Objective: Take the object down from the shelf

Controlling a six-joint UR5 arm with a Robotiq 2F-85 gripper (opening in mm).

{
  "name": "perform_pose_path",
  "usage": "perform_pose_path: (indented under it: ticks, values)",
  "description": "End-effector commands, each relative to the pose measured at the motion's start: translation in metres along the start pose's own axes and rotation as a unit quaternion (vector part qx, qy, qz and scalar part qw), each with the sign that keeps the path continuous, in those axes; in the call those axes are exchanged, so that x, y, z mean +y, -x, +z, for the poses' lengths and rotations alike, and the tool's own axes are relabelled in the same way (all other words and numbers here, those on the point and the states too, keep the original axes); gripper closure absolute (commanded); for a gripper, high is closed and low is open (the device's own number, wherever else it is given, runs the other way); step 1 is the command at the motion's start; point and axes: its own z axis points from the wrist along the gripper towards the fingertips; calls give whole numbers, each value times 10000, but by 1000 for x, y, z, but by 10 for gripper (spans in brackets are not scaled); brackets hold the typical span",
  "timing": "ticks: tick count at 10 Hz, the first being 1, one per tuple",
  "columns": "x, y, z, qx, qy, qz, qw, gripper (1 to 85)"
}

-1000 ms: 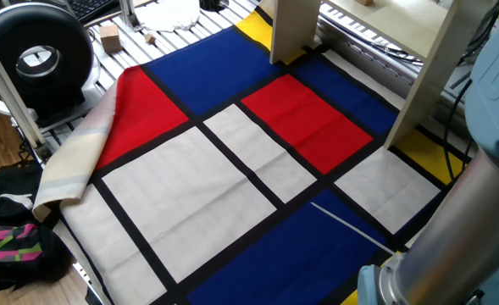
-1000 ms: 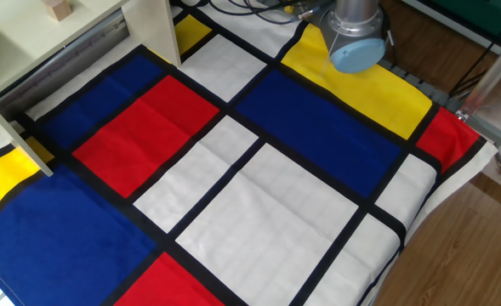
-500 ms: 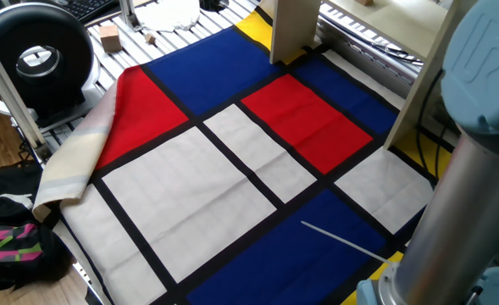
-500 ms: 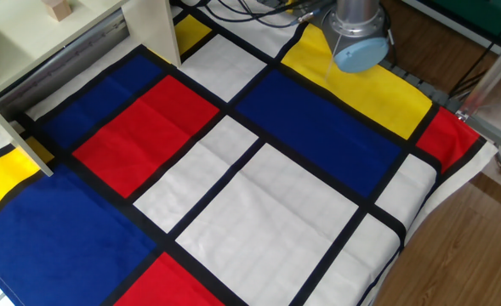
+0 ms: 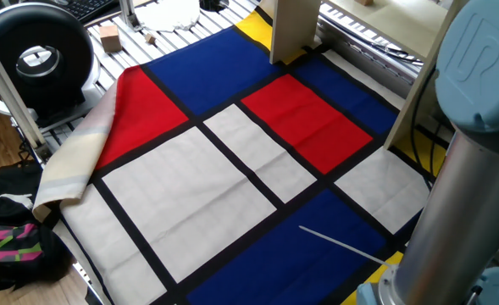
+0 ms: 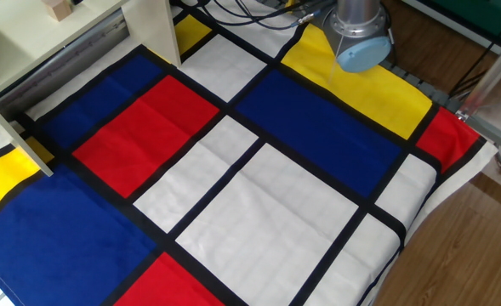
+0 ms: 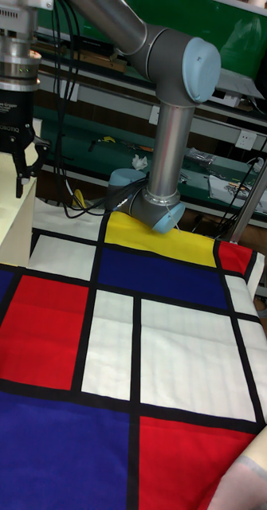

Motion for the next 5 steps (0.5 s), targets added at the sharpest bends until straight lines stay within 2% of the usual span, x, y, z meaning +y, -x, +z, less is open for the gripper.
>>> perform_pose_path:
  ticks: [1, 5]
  values:
    - [4, 3, -2, -50, 61, -20, 10000, 437]
    - [5, 1, -3, -43, 76, -4, 10000, 440]
